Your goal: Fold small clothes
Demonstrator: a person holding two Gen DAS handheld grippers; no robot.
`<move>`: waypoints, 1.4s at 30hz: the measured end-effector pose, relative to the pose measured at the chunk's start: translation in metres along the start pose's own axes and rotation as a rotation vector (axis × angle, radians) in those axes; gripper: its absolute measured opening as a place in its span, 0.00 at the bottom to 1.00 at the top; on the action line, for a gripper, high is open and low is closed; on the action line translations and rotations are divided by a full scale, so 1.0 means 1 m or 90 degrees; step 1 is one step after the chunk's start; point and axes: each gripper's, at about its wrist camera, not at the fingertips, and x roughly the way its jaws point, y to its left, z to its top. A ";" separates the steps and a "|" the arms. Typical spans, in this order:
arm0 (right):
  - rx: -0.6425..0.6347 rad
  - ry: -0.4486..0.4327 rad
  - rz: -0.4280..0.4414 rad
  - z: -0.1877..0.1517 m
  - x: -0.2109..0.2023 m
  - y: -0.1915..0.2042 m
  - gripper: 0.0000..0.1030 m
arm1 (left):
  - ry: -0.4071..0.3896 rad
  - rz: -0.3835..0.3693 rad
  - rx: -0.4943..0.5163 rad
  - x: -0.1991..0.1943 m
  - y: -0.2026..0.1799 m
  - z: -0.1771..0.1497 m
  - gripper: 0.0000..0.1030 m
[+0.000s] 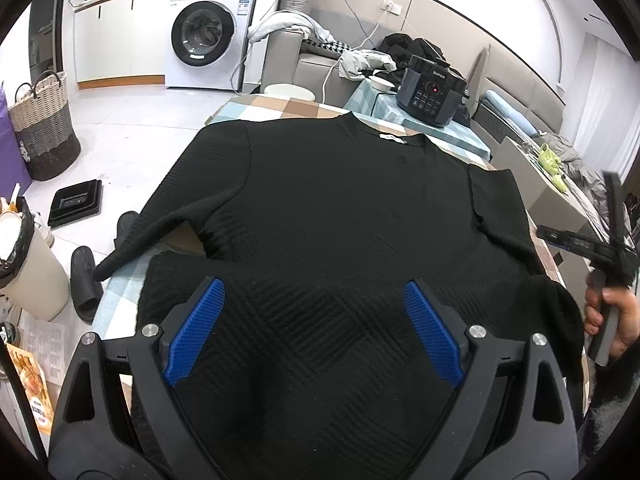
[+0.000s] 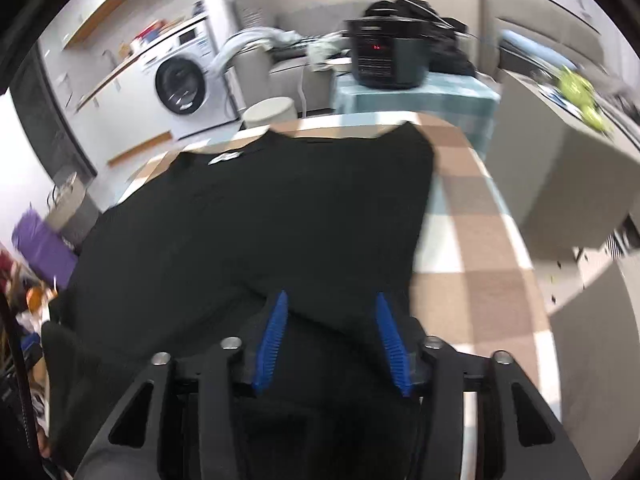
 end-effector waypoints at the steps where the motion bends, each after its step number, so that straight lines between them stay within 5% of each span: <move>1: -0.006 0.003 -0.003 0.003 0.008 0.012 0.53 | 0.000 -0.002 0.002 -0.001 -0.002 0.000 0.88; 13: -0.020 0.064 -0.061 0.004 0.080 0.067 0.53 | 0.018 -0.015 -0.010 0.006 0.009 -0.010 0.88; 15: -0.028 0.055 -0.075 0.004 0.080 0.066 0.38 | 0.018 -0.013 -0.015 0.008 0.013 -0.011 0.88; 17: -0.011 0.046 -0.044 0.004 0.076 0.059 0.09 | 0.018 -0.011 -0.018 0.008 0.015 -0.012 0.88; 18: 0.007 0.041 -0.024 0.006 0.073 0.054 0.06 | 0.018 -0.008 -0.019 0.007 0.016 -0.012 0.88; 20: 0.035 0.013 -0.034 0.009 0.061 0.045 0.06 | 0.015 -0.006 -0.018 0.006 0.016 -0.012 0.88; 23: 0.074 -0.053 0.031 0.013 0.029 0.031 0.06 | 0.010 -0.005 -0.013 0.003 0.013 -0.011 0.88; 27: 0.027 -0.030 0.150 0.008 0.008 0.039 0.06 | 0.006 -0.008 -0.009 0.000 0.009 -0.011 0.88; 28: 0.008 -0.013 0.150 0.005 0.009 0.044 0.08 | 0.007 -0.008 -0.008 -0.001 0.008 -0.011 0.88; 31: -0.027 0.058 0.146 -0.003 0.023 0.051 0.37 | 0.007 -0.011 -0.003 -0.002 0.001 -0.011 0.88; 35: 0.025 0.014 0.149 -0.010 -0.003 0.023 0.40 | 0.006 -0.010 0.009 -0.007 -0.006 -0.013 0.88; 37: 0.074 -0.015 0.103 -0.016 -0.016 -0.004 0.44 | 0.008 -0.007 0.010 -0.006 -0.007 -0.013 0.88; 40: 0.111 0.014 0.024 -0.028 -0.010 -0.040 0.45 | 0.012 -0.007 0.008 -0.004 -0.007 -0.012 0.88; 42: 0.134 0.031 0.024 -0.033 0.000 -0.057 0.45 | 0.011 -0.004 0.004 -0.003 -0.006 -0.011 0.88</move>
